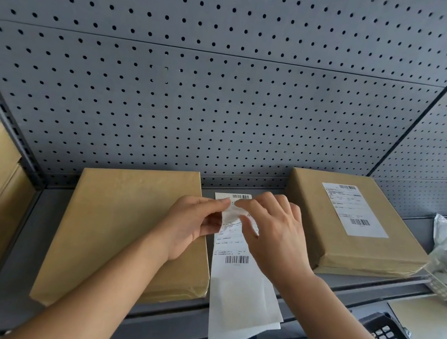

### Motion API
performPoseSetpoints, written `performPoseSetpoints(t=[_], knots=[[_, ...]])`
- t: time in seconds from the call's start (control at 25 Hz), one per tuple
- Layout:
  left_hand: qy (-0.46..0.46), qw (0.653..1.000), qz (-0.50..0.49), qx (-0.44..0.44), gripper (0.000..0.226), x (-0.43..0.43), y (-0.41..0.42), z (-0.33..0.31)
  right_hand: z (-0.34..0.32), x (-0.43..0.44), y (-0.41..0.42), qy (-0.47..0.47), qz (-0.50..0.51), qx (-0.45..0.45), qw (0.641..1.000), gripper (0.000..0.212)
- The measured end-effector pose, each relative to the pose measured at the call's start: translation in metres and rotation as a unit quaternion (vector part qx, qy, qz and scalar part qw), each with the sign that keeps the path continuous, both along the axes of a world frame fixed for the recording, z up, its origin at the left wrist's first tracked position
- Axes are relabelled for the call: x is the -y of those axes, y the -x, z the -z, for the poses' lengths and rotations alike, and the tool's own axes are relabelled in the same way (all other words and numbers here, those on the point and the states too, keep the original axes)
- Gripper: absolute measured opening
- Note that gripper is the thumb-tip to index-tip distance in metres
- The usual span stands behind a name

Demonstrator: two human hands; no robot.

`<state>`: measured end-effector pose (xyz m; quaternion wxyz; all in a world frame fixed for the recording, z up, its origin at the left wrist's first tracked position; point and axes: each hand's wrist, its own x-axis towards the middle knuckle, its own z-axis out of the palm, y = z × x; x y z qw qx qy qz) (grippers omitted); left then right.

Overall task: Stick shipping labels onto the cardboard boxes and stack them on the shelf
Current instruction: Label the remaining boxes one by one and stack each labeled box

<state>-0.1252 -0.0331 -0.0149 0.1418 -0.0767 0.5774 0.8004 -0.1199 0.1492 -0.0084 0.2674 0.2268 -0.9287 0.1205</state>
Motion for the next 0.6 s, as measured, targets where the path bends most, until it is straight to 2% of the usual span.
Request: performPoseSetpoints(t=[0.24, 0.48, 0.6], knots=[[0.006, 1.000, -0.001, 0.003, 0.020, -0.0008, -0.0005, -0.0006, -0.0007, 0.0051, -0.0025, 0.019, -0.041, 0.002, 0.999, 0.018], [0.021, 1.000, -0.017, 0.013, 0.020, -0.0027, 0.0015, -0.0005, -0.0003, 0.0105, -0.0020, 0.020, -0.056, -0.010, 0.998, 0.004], [0.035, 0.999, -0.024, 0.014, 0.020, -0.0041, 0.0014, -0.0012, 0.0009, 0.0113, -0.0026, 0.022, -0.062, -0.013, 0.998, 0.007]])
